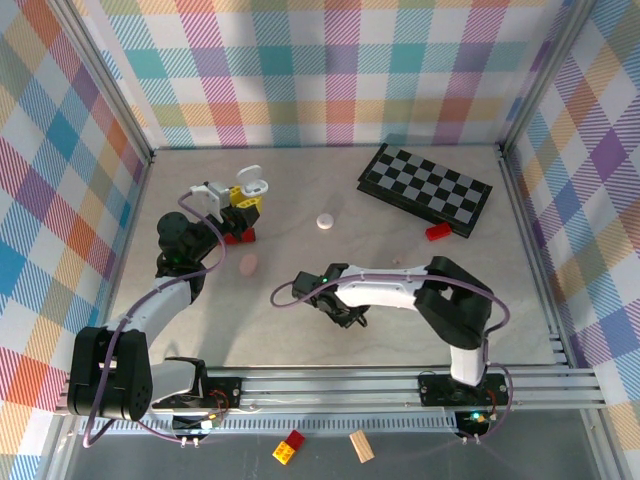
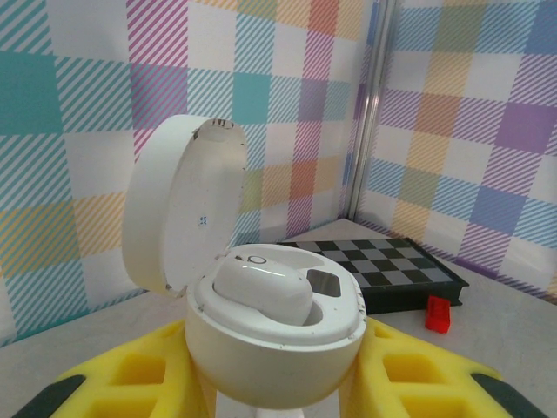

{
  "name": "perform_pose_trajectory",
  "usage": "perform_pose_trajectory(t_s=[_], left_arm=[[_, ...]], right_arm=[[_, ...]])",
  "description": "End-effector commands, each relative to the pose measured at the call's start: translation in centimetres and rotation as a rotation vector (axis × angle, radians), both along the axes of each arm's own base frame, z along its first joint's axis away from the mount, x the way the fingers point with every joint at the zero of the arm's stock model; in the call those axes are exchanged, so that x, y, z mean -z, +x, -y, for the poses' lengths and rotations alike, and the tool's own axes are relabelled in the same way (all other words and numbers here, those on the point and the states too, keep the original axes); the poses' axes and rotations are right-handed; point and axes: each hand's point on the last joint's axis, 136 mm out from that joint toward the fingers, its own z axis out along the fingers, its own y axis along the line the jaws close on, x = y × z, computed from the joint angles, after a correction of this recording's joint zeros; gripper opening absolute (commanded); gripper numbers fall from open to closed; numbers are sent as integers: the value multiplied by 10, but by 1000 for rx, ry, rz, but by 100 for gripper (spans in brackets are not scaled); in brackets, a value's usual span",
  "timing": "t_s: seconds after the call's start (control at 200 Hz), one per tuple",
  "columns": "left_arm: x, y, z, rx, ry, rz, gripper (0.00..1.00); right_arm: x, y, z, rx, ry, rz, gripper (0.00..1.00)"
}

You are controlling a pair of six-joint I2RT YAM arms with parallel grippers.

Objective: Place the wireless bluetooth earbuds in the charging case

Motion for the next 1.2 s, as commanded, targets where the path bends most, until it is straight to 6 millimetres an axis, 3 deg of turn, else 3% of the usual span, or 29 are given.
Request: perform_pose_trajectory(t_s=[0.0, 0.265, 0.54, 0.72, 0.975, 1.195], left_arm=[[-5, -7, 6, 45, 7, 44, 34], [1, -19, 31, 150, 38, 59, 34], [20, -36, 72, 277, 159, 39, 33], [23, -48, 97, 371, 165, 32, 34], [23, -56, 124, 451, 132, 50, 33], [22, -63, 135, 500, 125, 50, 34]], right_arm=[[-31, 16, -5, 29, 153, 84, 20], [-104, 45, -29, -15, 585, 200, 20], [-193, 54, -34, -88, 994, 216, 20], [-239, 55, -40, -165, 1176, 210, 20], [-265, 56, -57, -240, 1293, 187, 20], [-271, 62, -61, -247, 1329, 176, 19]])
